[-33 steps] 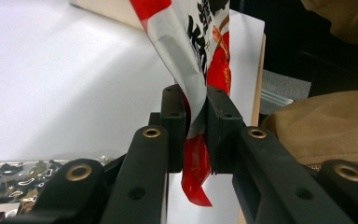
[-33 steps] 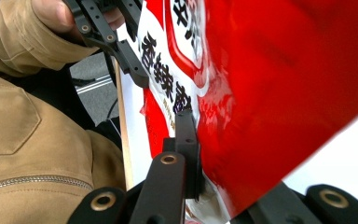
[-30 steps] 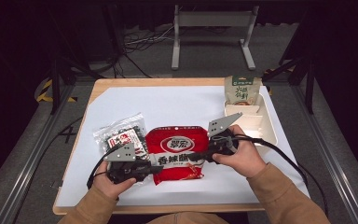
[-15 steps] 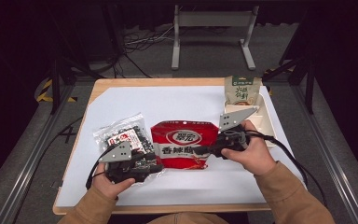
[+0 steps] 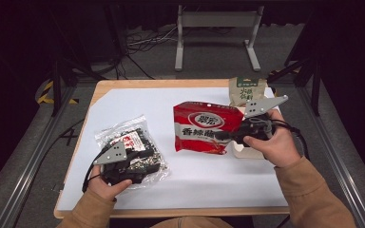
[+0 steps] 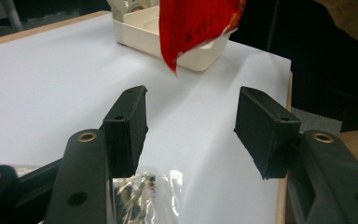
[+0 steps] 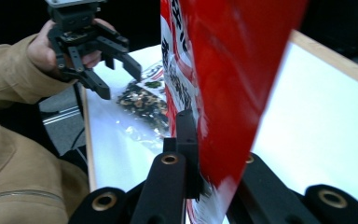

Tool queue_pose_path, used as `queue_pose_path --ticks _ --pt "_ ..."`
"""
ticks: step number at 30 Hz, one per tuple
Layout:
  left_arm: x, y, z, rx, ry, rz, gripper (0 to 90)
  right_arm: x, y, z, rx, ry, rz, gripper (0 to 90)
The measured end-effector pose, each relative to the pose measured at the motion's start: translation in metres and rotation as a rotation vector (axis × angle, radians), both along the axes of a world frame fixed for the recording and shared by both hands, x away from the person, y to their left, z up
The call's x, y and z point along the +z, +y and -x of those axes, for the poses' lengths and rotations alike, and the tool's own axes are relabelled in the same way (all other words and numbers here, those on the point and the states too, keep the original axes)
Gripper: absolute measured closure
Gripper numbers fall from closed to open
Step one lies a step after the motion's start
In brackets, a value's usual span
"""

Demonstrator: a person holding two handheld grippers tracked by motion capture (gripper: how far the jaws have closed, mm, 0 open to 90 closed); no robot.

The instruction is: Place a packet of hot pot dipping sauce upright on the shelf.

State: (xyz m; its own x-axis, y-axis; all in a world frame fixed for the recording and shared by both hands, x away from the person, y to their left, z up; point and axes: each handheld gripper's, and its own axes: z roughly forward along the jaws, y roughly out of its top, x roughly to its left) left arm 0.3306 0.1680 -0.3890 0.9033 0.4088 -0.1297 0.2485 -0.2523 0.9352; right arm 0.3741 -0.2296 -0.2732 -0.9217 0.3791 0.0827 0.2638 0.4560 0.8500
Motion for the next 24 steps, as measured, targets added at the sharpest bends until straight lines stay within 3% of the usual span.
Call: queue_pose_path --ticks 8,24 --pt "-0.002 0.014 0.001 0.075 0.005 -0.016 41.1 0.008 -0.021 -0.012 -0.071 -0.032 0.025 87.4" --pt "-0.003 0.031 0.001 0.151 0.031 -0.060 34.0 0.018 -0.055 -0.031 -0.162 -0.081 0.032 87.4"
